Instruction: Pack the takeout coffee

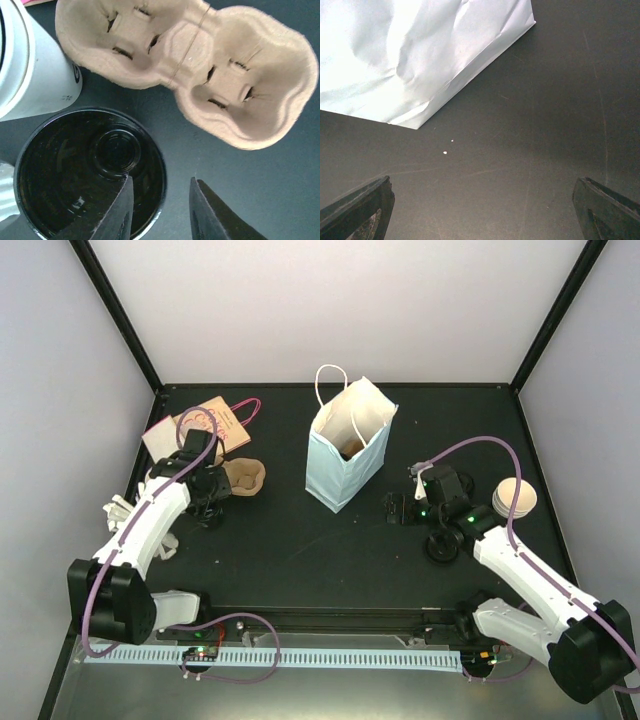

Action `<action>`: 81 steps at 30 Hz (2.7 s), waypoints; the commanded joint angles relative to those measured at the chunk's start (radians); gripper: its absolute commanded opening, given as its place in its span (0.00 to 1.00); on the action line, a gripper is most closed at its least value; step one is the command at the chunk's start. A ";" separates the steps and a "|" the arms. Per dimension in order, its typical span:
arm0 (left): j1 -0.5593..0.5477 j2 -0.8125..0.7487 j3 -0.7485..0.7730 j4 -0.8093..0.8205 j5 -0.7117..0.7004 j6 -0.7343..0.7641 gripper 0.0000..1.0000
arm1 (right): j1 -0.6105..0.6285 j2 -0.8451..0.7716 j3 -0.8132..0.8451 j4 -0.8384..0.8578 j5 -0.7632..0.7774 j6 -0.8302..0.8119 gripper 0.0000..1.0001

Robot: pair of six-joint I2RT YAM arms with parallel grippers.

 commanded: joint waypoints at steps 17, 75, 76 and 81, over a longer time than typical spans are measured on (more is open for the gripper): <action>0.049 0.048 -0.042 0.051 0.081 0.044 0.24 | -0.003 -0.024 0.002 0.009 -0.006 0.007 1.00; 0.013 0.016 -0.023 -0.028 0.083 0.088 0.02 | -0.004 -0.014 -0.012 0.028 -0.030 0.004 1.00; 0.014 0.016 -0.025 -0.026 0.082 0.088 0.02 | -0.003 -0.016 -0.013 0.029 -0.031 0.005 1.00; 0.013 0.016 -0.031 -0.022 0.085 0.089 0.03 | -0.003 -0.016 -0.009 0.027 -0.032 0.002 1.00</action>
